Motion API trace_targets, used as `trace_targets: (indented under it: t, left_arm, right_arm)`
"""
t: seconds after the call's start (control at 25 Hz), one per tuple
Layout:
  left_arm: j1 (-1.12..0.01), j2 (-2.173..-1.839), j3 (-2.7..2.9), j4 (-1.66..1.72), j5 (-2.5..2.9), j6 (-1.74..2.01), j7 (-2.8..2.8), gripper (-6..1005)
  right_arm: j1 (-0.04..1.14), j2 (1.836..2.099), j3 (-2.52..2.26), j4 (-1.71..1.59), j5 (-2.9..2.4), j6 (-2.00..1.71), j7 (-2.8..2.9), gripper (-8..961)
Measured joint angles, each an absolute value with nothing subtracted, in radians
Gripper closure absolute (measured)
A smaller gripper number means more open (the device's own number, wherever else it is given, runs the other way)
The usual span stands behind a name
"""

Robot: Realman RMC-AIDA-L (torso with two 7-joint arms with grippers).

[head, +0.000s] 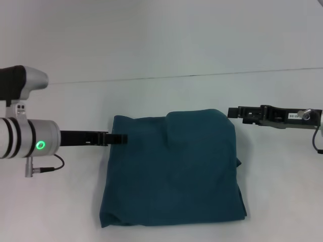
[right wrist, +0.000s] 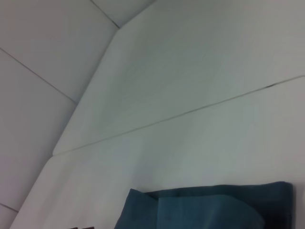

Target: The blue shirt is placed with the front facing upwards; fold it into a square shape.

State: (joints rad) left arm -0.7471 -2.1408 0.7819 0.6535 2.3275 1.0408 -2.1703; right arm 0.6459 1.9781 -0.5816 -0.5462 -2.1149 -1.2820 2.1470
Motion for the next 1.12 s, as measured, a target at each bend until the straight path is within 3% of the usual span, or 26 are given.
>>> trace_targets:
  t: [0.2, 1.12]
  left_arm:
    - [-0.755, -2.149, 0.805, 0.645, 2.327, 1.009, -2.170, 262]
    - [-0.758, -2.158, 0.926, 0.642, 2.330, 0.984, -2.175, 263]
  right_arm:
    - [0.656, 1.991, -0.584, -0.544, -2.115, -1.277, 2.144, 147]
    - [0.656, 1.991, -0.584, -0.549, -2.113, -1.275, 2.140, 147]
